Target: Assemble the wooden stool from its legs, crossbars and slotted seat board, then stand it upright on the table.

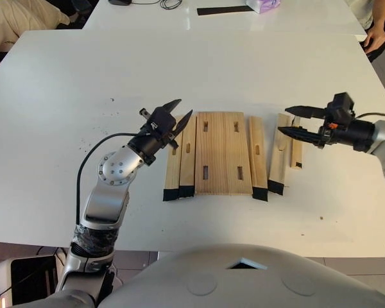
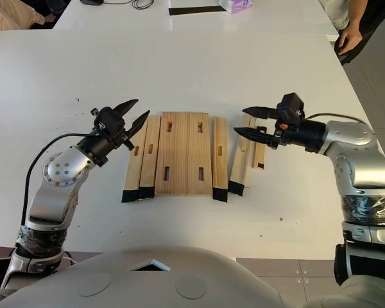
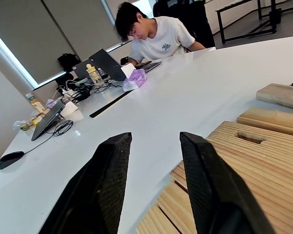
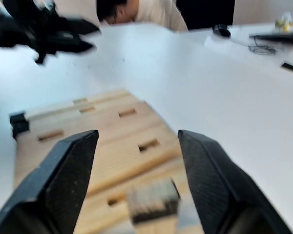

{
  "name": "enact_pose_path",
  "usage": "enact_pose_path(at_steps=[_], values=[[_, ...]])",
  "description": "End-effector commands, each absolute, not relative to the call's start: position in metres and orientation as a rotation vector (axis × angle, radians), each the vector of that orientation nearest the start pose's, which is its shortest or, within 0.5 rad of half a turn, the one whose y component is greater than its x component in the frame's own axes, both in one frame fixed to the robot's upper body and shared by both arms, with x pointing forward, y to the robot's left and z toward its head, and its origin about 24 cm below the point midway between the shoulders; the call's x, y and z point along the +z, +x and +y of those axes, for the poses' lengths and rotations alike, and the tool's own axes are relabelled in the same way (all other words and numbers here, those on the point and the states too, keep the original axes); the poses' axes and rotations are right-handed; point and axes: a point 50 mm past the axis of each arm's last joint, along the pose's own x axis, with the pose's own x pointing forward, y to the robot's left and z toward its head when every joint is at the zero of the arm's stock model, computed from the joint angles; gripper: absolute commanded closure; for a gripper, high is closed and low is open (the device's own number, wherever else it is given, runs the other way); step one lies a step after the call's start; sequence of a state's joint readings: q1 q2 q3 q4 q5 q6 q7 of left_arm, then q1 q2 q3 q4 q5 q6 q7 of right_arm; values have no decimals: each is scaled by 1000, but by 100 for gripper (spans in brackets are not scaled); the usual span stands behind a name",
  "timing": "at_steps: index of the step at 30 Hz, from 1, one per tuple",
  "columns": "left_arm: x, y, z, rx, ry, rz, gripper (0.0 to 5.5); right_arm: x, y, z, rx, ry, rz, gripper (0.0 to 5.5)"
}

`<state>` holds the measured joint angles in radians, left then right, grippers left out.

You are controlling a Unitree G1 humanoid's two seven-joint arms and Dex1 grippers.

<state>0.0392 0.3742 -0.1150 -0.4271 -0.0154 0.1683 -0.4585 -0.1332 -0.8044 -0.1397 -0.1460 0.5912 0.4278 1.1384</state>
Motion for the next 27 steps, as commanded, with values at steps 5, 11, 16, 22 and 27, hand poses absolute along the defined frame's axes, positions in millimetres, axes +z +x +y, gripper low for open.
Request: enact_pose_path(at_steps=[5,11,16,22,27], values=[[106,230,146,-556,370,-122,366,183,242,-199,1107,-144,16,268],[109,239,149,-544,379,-131,366,158,251,-198,1017,-149,49,324],[108,241,149,-553,382,-129,366,173,267,-197,980,-108,-37,324],[108,242,147,-576,390,-133,366,205,284,-187,949,-20,-175,324],[109,245,148,-593,397,-137,366,176,273,-198,920,-50,-78,324]])
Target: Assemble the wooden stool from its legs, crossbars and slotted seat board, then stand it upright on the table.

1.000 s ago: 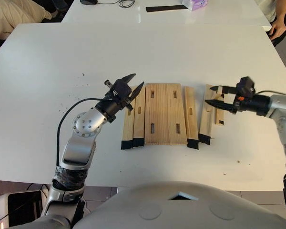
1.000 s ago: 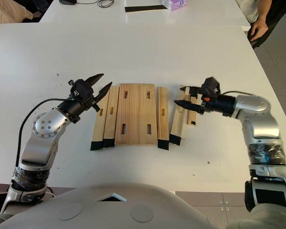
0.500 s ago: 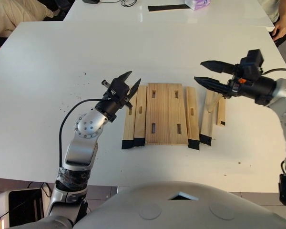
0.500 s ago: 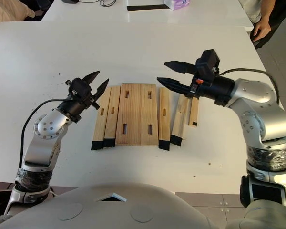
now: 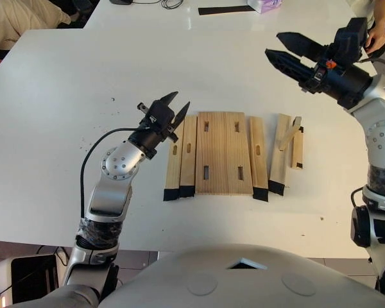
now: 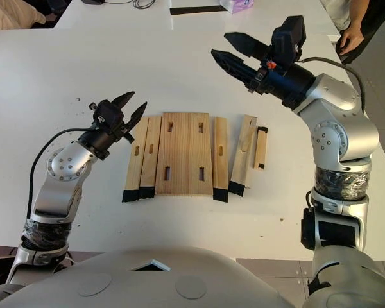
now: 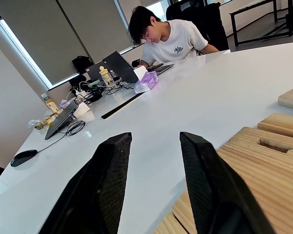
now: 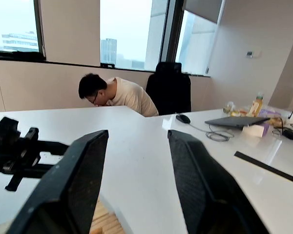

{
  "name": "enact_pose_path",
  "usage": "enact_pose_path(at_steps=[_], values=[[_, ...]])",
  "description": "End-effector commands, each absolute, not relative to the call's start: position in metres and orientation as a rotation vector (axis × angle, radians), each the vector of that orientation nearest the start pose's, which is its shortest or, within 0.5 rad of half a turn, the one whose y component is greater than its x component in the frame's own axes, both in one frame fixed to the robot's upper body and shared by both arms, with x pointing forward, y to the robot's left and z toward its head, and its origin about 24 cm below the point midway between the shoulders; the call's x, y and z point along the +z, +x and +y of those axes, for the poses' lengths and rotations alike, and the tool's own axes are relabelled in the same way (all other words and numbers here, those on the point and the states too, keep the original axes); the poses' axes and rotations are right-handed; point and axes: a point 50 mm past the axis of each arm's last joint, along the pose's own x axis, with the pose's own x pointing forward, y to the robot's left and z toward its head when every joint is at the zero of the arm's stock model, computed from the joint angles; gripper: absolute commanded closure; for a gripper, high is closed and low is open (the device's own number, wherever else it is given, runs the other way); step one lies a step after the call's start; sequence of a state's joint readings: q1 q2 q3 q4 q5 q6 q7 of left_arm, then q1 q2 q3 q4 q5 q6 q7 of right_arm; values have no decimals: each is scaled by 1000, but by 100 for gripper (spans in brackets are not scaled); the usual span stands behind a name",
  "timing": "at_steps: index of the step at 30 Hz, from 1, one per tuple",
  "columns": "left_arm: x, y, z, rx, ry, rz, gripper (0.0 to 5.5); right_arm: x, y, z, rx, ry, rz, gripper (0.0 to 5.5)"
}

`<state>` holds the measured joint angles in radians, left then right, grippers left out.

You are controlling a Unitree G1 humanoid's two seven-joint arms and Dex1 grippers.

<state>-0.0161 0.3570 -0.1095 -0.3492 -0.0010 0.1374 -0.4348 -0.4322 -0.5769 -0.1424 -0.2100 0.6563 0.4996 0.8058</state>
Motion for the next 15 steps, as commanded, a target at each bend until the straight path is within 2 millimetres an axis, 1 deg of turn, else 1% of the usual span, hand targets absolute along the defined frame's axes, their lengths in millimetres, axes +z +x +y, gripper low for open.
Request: enact_pose_path(at_steps=[1,3,5,6,7,8,9,12,14,15], values=[[110,245,148,-597,397,-137,366,163,268,-200,921,-49,-34,324],[109,245,149,-603,400,-132,366,127,260,-204,907,-46,80,324],[108,245,150,-608,403,-127,366,98,253,-205,895,-57,160,324],[107,245,150,-610,403,-127,366,91,252,-205,888,-60,174,324],[108,246,149,-614,405,-127,366,90,251,-204,884,-71,163,324],[108,247,149,-616,406,-129,366,94,250,-202,885,-71,137,324],[109,247,150,-614,406,-130,366,104,251,-201,886,-68,101,324],[108,245,152,-591,403,-131,366,150,253,-199,889,-73,-51,324],[107,243,153,-571,397,-129,366,180,248,-193,914,-49,-136,324],[106,242,153,-563,392,-128,366,191,244,-189,931,-32,-165,324]])
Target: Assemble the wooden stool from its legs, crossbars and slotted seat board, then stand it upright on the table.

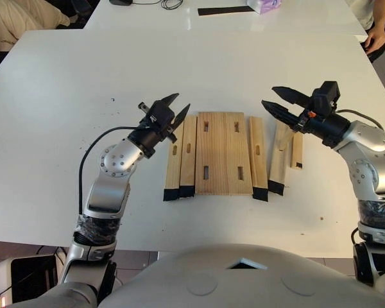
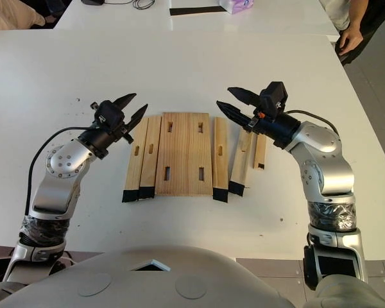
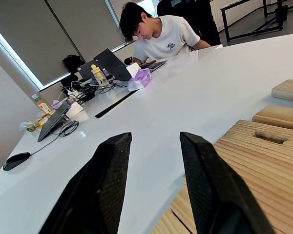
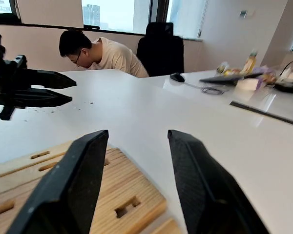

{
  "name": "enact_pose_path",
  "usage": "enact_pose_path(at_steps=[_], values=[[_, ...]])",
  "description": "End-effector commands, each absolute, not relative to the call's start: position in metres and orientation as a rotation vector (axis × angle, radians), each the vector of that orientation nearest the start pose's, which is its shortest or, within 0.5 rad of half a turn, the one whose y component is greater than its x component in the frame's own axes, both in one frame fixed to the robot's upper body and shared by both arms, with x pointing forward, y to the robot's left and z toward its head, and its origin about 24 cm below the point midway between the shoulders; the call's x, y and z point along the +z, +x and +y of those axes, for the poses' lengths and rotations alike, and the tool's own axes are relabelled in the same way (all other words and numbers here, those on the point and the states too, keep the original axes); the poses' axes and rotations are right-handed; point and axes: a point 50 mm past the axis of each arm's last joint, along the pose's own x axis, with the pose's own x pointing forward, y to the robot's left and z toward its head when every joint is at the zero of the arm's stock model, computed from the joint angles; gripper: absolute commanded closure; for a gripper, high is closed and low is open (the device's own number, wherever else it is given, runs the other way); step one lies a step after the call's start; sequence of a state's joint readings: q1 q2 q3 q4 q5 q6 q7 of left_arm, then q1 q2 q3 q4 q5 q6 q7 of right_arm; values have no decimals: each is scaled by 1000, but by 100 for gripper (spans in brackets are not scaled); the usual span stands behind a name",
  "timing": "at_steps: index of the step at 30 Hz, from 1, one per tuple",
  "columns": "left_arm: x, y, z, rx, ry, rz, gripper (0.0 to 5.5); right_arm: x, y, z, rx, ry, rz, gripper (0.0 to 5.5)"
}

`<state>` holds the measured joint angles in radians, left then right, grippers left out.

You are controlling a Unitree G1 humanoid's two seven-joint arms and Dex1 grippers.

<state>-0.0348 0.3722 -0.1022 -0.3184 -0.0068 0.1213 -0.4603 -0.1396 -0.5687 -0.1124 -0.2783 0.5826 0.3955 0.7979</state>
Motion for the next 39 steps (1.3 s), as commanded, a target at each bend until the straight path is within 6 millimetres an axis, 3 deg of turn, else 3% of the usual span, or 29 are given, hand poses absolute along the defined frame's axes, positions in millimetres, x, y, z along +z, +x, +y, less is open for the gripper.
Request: enact_pose_path(at_steps=[1,6,13,19,29,34,39], values=[[105,240,152,-553,389,-126,366,199,238,-185,949,-2,-182,324],[102,234,159,-494,384,-119,366,189,198,-183,1069,-36,14,324],[101,236,176,-361,328,-87,366,112,163,-193,1065,-185,309,324],[98,238,176,-317,305,-87,366,77,177,-199,1013,-302,296,324],[85,228,167,-243,259,-79,366,46,187,-239,1056,-416,448,324],[83,226,166,-230,255,-77,366,39,186,-251,1098,-542,468,324],[80,220,168,-206,254,-66,366,48,191,-265,1121,-616,457,324]])
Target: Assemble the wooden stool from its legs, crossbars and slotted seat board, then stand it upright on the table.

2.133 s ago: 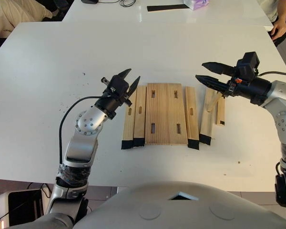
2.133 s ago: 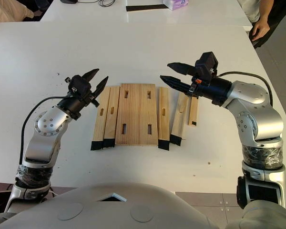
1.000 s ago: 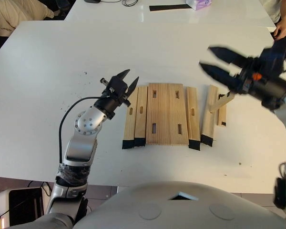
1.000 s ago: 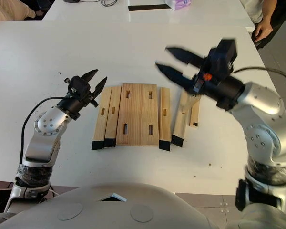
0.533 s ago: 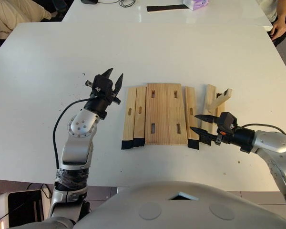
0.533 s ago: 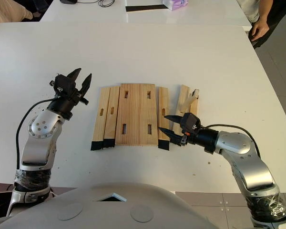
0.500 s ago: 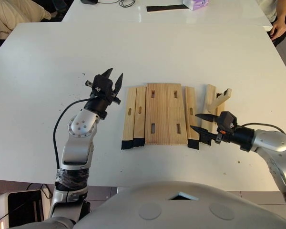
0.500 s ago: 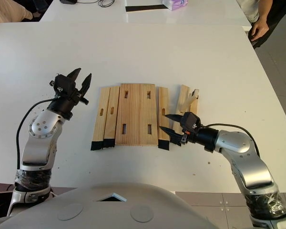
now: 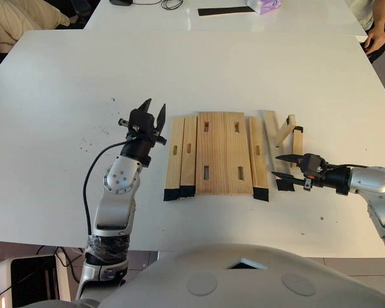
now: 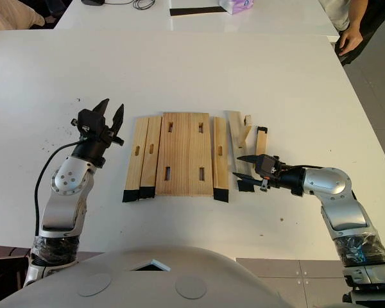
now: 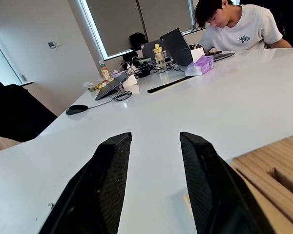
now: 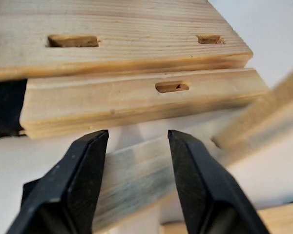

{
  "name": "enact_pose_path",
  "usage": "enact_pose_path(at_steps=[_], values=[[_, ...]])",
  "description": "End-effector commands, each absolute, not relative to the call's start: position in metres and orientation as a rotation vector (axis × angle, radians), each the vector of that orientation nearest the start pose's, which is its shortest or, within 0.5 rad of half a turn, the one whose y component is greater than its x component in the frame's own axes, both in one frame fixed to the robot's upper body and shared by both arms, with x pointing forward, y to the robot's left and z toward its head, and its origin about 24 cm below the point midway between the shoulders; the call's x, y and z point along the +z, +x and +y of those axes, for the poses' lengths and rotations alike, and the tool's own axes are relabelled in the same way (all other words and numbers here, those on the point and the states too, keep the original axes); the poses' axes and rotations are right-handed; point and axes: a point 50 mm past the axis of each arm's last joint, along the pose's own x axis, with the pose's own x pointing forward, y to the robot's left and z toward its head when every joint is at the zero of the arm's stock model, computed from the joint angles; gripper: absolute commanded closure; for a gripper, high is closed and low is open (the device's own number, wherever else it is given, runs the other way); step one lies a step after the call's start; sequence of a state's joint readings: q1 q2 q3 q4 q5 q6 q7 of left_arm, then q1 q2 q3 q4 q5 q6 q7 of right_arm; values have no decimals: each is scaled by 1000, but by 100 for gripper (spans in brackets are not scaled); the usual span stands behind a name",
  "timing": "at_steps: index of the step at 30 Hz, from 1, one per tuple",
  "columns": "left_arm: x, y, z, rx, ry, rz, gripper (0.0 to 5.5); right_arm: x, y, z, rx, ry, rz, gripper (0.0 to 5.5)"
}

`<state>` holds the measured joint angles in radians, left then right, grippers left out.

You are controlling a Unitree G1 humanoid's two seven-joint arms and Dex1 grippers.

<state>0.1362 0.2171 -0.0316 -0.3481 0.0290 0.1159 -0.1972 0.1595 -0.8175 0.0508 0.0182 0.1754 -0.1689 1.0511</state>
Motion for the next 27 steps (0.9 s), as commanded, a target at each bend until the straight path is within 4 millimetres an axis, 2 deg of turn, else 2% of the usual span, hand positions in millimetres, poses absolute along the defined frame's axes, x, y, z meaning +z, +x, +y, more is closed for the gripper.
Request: enact_pose_path(at_steps=[1,8,12,19,22,27], values=[[80,219,167,-202,253,-64,366,52,192,-265,1121,-609,449,324],[78,211,170,-156,255,-57,366,93,190,-248,1078,-372,376,324],[77,207,171,-136,258,-53,366,107,188,-240,968,-347,367,324],[76,200,175,-102,266,-43,366,108,177,-240,745,-492,478,222],[76,201,175,-104,266,-45,366,109,178,-231,677,-490,501,217],[77,203,171,-126,270,-48,366,93,173,-230,582,-432,577,217]])
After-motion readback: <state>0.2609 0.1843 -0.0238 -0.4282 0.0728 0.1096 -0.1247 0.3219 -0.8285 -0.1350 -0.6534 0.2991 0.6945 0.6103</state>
